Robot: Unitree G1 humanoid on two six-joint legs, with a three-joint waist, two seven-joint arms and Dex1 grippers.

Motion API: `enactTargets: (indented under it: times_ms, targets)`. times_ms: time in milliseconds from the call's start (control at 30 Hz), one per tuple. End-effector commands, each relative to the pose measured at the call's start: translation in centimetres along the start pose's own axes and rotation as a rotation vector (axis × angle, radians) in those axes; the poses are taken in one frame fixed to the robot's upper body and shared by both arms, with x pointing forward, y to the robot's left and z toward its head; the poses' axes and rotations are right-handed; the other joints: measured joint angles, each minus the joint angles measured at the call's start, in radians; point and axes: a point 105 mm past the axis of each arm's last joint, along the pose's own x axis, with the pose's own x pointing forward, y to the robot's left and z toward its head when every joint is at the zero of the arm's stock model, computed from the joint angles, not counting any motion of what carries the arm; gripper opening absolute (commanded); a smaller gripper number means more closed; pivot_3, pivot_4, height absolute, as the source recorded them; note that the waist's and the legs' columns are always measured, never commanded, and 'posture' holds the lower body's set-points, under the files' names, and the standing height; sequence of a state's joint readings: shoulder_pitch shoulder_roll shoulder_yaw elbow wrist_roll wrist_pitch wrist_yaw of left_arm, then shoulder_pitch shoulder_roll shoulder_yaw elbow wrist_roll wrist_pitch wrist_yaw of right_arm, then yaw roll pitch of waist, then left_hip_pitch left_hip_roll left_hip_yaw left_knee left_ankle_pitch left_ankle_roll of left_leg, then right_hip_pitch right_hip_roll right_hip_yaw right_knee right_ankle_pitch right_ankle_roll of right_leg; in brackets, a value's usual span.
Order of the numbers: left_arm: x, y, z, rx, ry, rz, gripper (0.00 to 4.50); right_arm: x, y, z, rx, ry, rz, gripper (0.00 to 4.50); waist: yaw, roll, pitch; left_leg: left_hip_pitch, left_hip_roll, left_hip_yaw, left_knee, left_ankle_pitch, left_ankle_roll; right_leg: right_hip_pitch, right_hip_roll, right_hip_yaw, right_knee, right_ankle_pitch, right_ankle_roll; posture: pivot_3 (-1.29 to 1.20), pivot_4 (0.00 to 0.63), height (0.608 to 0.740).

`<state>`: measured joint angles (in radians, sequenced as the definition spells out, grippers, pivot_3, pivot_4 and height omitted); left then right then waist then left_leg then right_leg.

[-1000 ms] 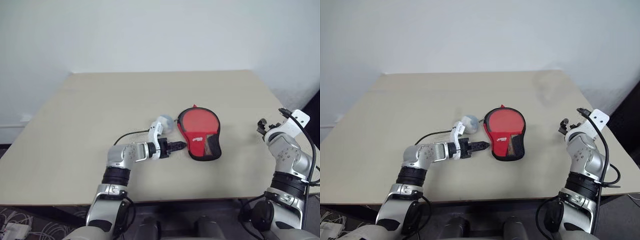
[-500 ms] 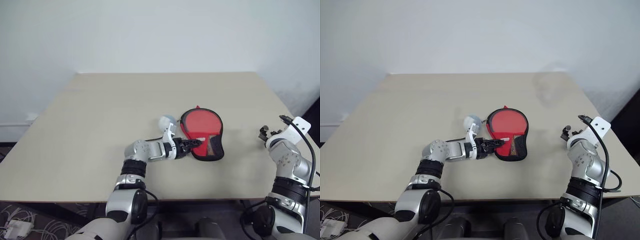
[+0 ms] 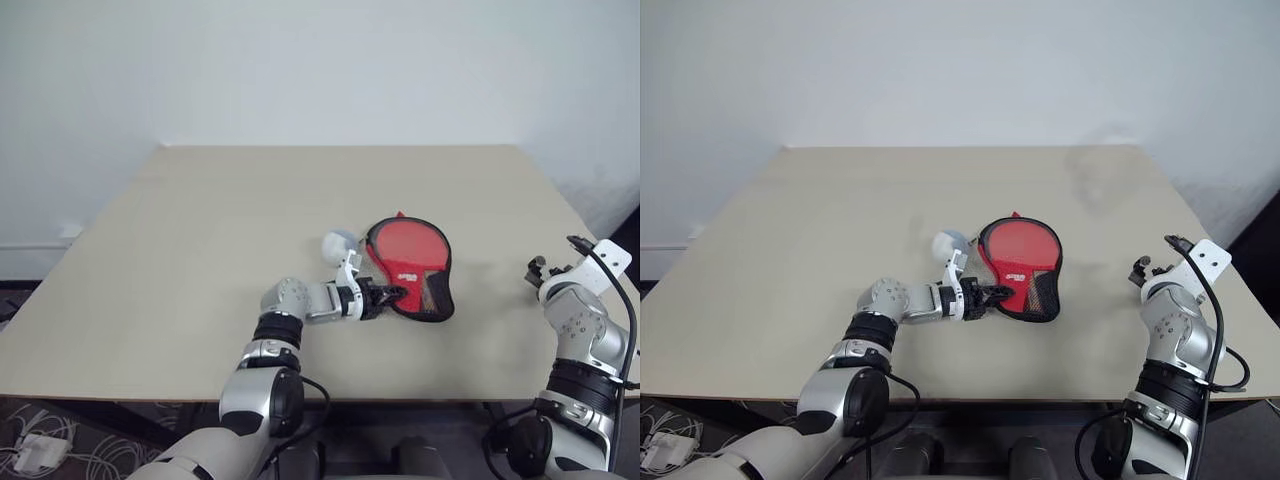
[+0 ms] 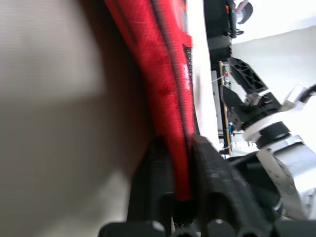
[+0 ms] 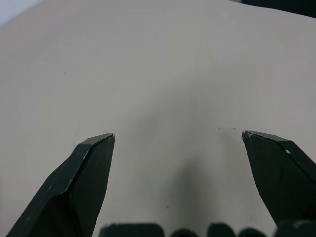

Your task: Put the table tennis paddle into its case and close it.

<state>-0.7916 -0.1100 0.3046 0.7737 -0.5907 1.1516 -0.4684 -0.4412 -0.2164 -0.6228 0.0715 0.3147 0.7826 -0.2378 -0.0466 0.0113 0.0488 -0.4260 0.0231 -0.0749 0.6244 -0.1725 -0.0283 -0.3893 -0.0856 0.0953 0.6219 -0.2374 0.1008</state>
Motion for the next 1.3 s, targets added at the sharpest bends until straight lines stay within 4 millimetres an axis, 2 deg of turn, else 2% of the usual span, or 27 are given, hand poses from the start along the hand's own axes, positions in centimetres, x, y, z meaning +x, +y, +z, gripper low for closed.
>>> enactTargets:
  times_ms: [33,233,367,500,633,767,1033,1167,1300]
  targets:
    - [0.5,-0.1,-2.1,-0.049,0.089,-0.048,0.01,-0.5,0.0,2.2,0.01,-0.085,0.001,4.5,-0.002,0.0,0.0,0.0,0.0,0.0,0.0,-0.001,-0.001,0.0,0.0,0.0,0.0,0.0,0.0,0.0,0.0,0.74]
    - [-1.1,-0.2,-3.5,-0.025,0.218,-0.04,0.01,-0.6,0.1,2.1,0.008,-0.09,0.003,4.5,-0.004,0.001,0.0,-0.001,0.0,0.0,-0.004,0.002,0.003,-0.001,0.0,0.0,0.0,-0.001,0.001,0.0,0.0,0.74]
    - [-3.1,-0.6,-2.9,0.042,0.215,-0.068,0.01,-0.7,0.2,2.0,-0.004,-0.091,0.002,4.5,-0.012,0.001,0.0,-0.001,0.0,0.0,-0.006,0.002,0.003,-0.002,0.0,0.001,0.0,0.0,0.002,0.0,0.0,0.74]
    - [-5.5,-1.6,-3.3,0.121,0.266,-0.108,0.01,-0.9,0.2,2.0,-0.02,-0.092,0.006,4.5,-0.03,0.001,0.0,-0.001,0.001,0.0,-0.009,0.003,0.002,-0.003,0.001,0.001,0.001,0.0,0.002,0.0,0.0,0.74]
    - [-6.8,-1.3,-5.8,0.149,0.382,-0.082,0.01,-1.1,0.0,2.2,-0.029,-0.095,0.006,4.5,-0.032,0.002,0.0,-0.001,0.001,0.0,-0.009,0.003,0.002,-0.003,0.001,0.002,0.002,-0.001,0.001,0.0,0.0,0.74]
    - [-6.5,-1.5,-8.2,0.129,0.45,-0.125,0.01,-1.2,0.0,2.2,-0.04,-0.094,0.005,4.5,-0.025,0.002,0.0,-0.001,0.001,0.0,-0.008,0.003,0.002,-0.003,0.001,0.002,0.001,-0.001,0.0,0.0,0.0,0.74]
    - [-6.0,-2.1,-10.0,0.129,0.505,-0.158,0.01,-1.6,0.2,1.2,-0.054,-0.068,0.013,4.5,-0.025,0.002,0.0,-0.001,0.001,0.0,-0.008,0.003,0.002,-0.003,0.0,0.002,0.001,-0.001,0.0,0.0,0.0,0.74]
    - [-5.8,-1.9,-10.2,0.105,0.51,-0.136,0.01,-1.7,0.2,0.9,-0.053,-0.061,0.012,4.5,-0.025,0.002,0.0,-0.001,0.001,0.0,-0.007,0.003,0.002,-0.003,0.0,0.002,0.001,-0.001,0.0,0.0,0.0,0.74]
    - [-6.0,-0.9,-9.3,0.066,0.46,-0.088,0.01,-1.7,0.3,0.8,-0.044,-0.063,0.01,4.5,-0.025,0.002,0.0,0.0,0.001,0.0,-0.007,0.003,0.002,-0.002,0.0,0.002,0.001,-0.001,0.0,0.0,0.0,0.74]
